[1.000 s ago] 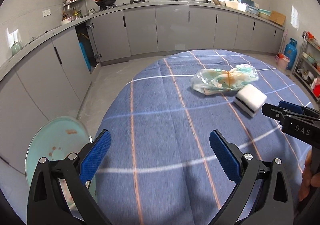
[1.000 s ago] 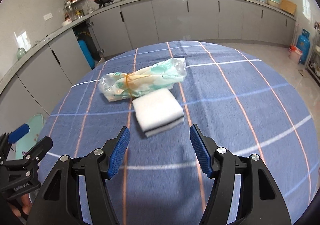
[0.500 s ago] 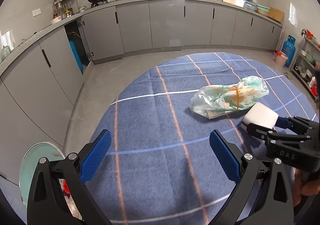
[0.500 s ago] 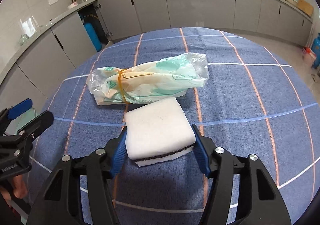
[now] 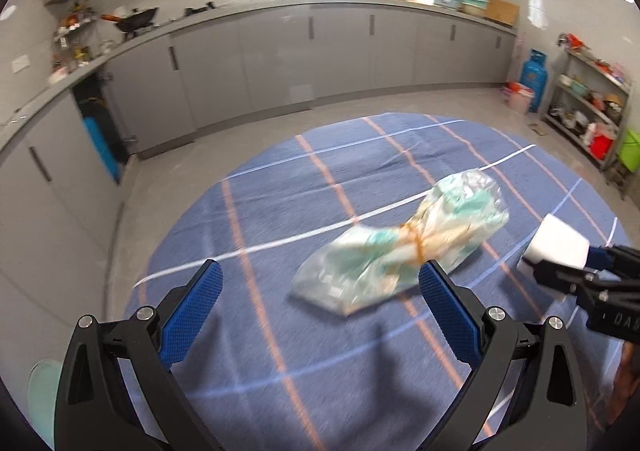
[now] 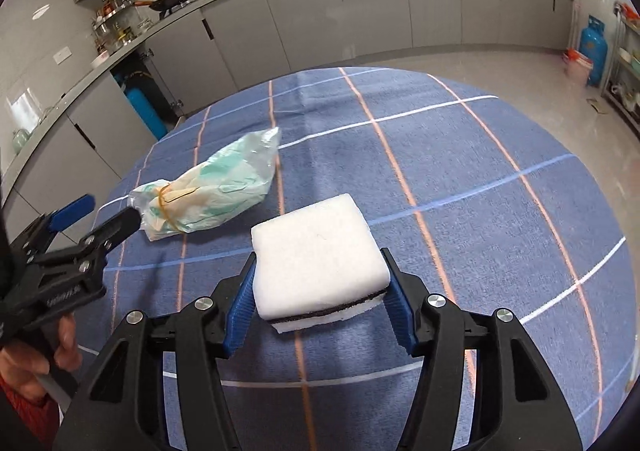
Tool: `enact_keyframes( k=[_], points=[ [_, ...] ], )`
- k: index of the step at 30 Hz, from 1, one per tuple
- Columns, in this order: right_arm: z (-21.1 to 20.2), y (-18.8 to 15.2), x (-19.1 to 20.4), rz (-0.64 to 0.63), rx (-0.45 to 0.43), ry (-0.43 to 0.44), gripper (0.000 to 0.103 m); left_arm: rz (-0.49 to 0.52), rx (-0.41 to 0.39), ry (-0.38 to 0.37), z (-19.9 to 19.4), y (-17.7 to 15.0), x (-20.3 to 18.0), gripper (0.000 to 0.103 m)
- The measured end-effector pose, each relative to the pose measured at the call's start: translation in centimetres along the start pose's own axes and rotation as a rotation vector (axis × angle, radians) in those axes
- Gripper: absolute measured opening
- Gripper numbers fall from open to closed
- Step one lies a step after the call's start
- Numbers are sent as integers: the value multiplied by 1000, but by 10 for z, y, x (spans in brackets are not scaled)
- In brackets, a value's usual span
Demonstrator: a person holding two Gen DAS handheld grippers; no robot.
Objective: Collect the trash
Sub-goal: 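Grasp the white sponge with the right tool while the left tool grasps the printed bag, then carry the printed bag and white sponge over the teal bin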
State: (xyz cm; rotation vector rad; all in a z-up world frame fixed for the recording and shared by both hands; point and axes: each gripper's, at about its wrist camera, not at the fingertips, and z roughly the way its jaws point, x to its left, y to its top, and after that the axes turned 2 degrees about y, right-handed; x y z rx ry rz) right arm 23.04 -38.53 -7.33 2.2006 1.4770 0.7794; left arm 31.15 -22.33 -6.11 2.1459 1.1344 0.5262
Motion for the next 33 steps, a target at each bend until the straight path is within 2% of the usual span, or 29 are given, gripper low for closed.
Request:
enact_keyframes(
  k=[4, 6, 7, 8, 10, 11, 12, 13, 22, 33],
  points=[
    [5, -1, -5, 13, 7, -4, 58, 49, 1, -82, 20, 11, -12, 96],
    [9, 0, -4, 22, 15, -5, 58, 73, 20, -99, 30, 11, -20, 96],
    [10, -2, -4, 25, 23, -5, 58, 89, 35, -92, 36, 10, -24, 93],
    [10, -2, -5, 25, 24, -6, 58, 98, 50, -87, 41, 9, -28, 88],
    [11, -3, -3, 15, 21, -12, 58, 82, 108, -107, 53, 5, -29, 64],
    [11, -3, -2, 11, 19, -16, 58, 53, 118, -117, 54, 5, -26, 57],
    [11, -4, -1, 5, 17, -22, 58, 31, 108, -127, 54, 6, -23, 40],
    [12, -4, 1, 0, 15, -27, 58, -4, 107, -170, 54, 6, -19, 34],
    [12, -9, 7, -7, 0, -40, 58, -44, 91, -147, 31, -18, -14, 30],
    [-19, -31, 38, -25, -66, 21, 58, -90, -1, -32, -50, -54, 1, 30]
  ],
)
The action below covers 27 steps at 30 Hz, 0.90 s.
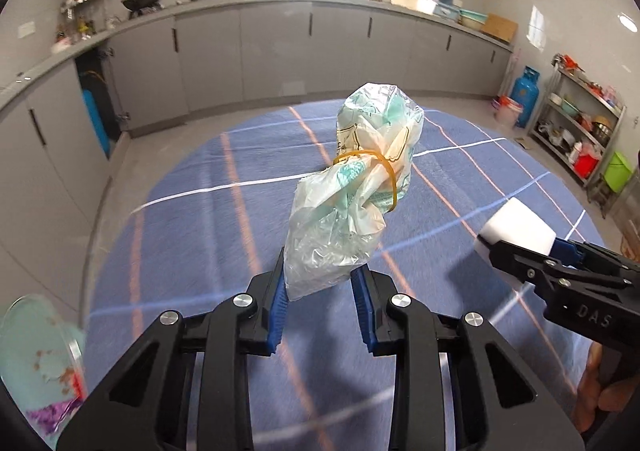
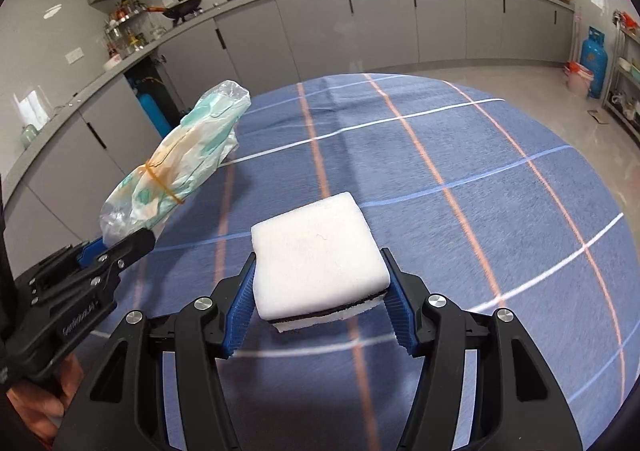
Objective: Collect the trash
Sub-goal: 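Carry the printed bag and white sponge over the teal bin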
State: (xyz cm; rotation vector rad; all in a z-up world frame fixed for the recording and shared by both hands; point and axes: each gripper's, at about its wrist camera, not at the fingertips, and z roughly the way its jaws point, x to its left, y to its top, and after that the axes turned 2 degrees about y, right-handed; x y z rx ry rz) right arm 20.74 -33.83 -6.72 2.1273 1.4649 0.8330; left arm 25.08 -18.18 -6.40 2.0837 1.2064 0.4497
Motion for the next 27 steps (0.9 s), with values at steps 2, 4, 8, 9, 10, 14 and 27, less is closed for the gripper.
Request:
enact_keyframes(
  k=[2, 4, 8, 9, 10, 14, 27],
  points=[
    [-5, -4, 9, -2, -9, 18, 58, -29, -10, 17, -17, -9, 7, 30],
    [-10, -8, 19, -7, -13, 36, 58, -61, -9, 31, -30, -18, 14, 30],
    [-19, -18, 42, -30, -21, 68, 58, -92, -14, 80, -54, -38, 28, 30],
    [-21, -21, 48, -35, -21, 78, 58, -100, -13, 92, -58, -43, 31, 30],
    [-23, -24, 54, -40, -22, 85, 58, -114, -12, 104, -64, -49, 36, 30],
    [-30, -32, 72, -60, -30, 107, 58, -162, -19, 128, -84, -66, 51, 30],
    [-57, -63, 128, -129, -56, 156, 58, -210, -66, 212, -135, -104, 76, 30]
  ],
)
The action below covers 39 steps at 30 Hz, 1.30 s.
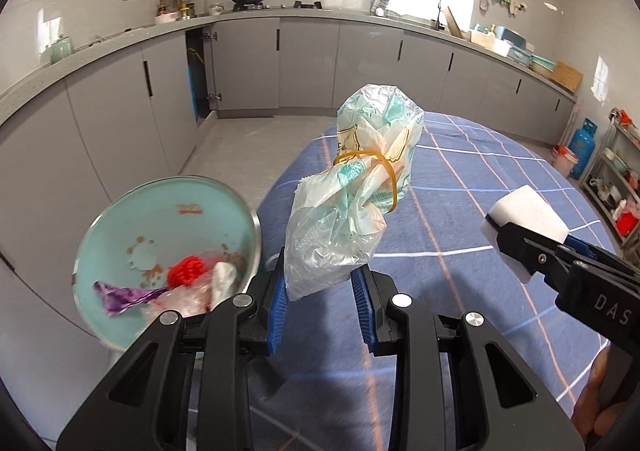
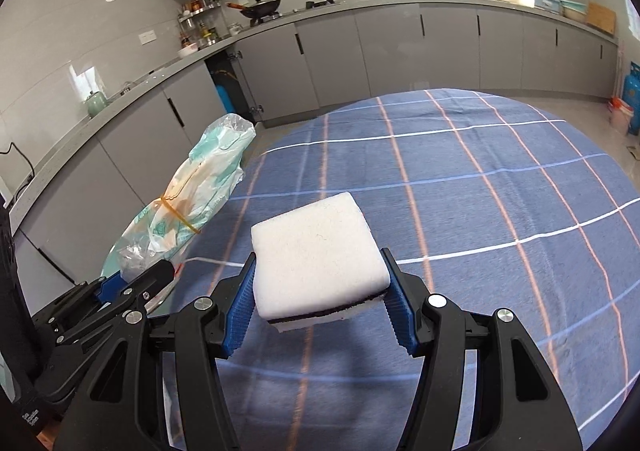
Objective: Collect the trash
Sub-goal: 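Carry the printed bag and white sponge over the teal bin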
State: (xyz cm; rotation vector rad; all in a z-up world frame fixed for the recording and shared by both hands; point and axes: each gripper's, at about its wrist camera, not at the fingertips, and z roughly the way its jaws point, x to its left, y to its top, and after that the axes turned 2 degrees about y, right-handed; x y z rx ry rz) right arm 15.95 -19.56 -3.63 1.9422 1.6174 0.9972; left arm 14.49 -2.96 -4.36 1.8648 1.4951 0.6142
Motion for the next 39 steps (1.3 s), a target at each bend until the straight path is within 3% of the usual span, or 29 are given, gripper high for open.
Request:
enact_keyframes(
  k=[19, 39],
  points=[
    [23, -6, 82, -132, 21, 76, 58, -114, -7, 128, -29, -25, 88, 30],
    [28, -17, 126, -196, 37, 130, 58, -149, -15, 155, -42, -27, 102, 30]
  ],
)
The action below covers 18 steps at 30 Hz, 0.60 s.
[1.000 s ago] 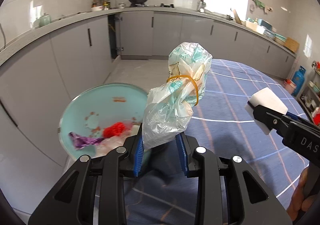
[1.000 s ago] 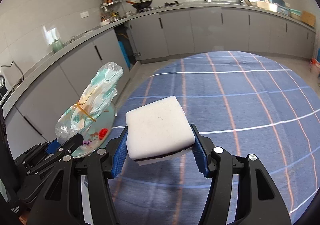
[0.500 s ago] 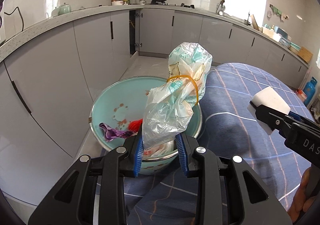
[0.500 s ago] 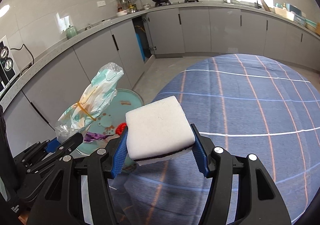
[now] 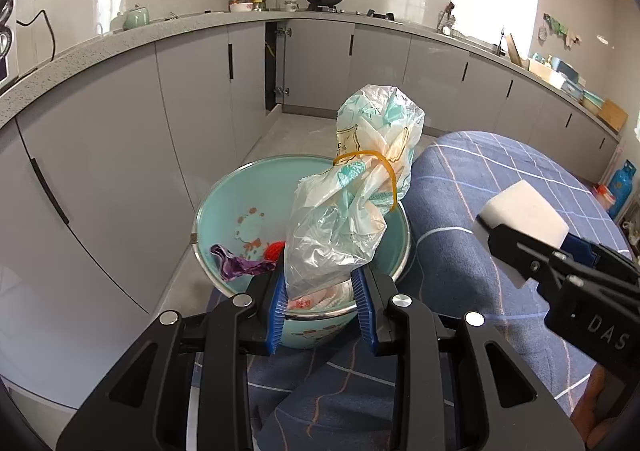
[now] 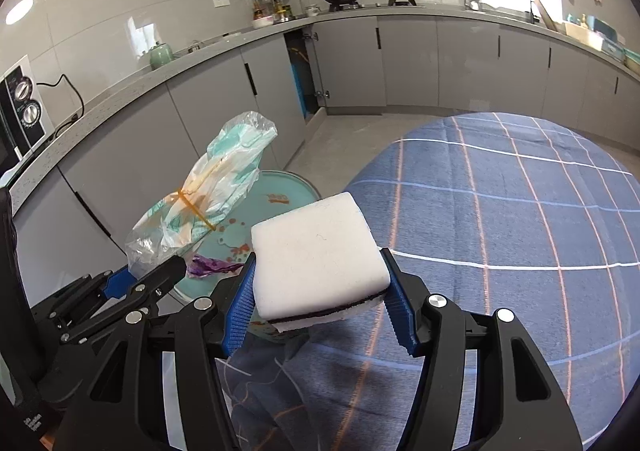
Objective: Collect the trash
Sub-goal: 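Carry the printed bag and white sponge over the teal bin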
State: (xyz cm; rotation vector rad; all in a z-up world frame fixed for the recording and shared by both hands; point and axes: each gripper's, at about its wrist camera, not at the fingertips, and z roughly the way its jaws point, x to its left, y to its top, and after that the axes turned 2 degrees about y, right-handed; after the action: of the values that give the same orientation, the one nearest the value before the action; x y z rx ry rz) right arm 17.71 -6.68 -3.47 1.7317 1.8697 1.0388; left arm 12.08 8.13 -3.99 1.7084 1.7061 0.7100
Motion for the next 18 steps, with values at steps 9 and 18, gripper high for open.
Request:
enact_keyframes(
  k=[9, 18],
  points=[
    [7, 6, 18, -26, 8, 38, 58, -48, 0, 58, 0, 2, 22, 30],
    [23, 15, 35, -34, 18, 70, 58, -74, 32, 94, 13, 3, 36, 30]
  ],
)
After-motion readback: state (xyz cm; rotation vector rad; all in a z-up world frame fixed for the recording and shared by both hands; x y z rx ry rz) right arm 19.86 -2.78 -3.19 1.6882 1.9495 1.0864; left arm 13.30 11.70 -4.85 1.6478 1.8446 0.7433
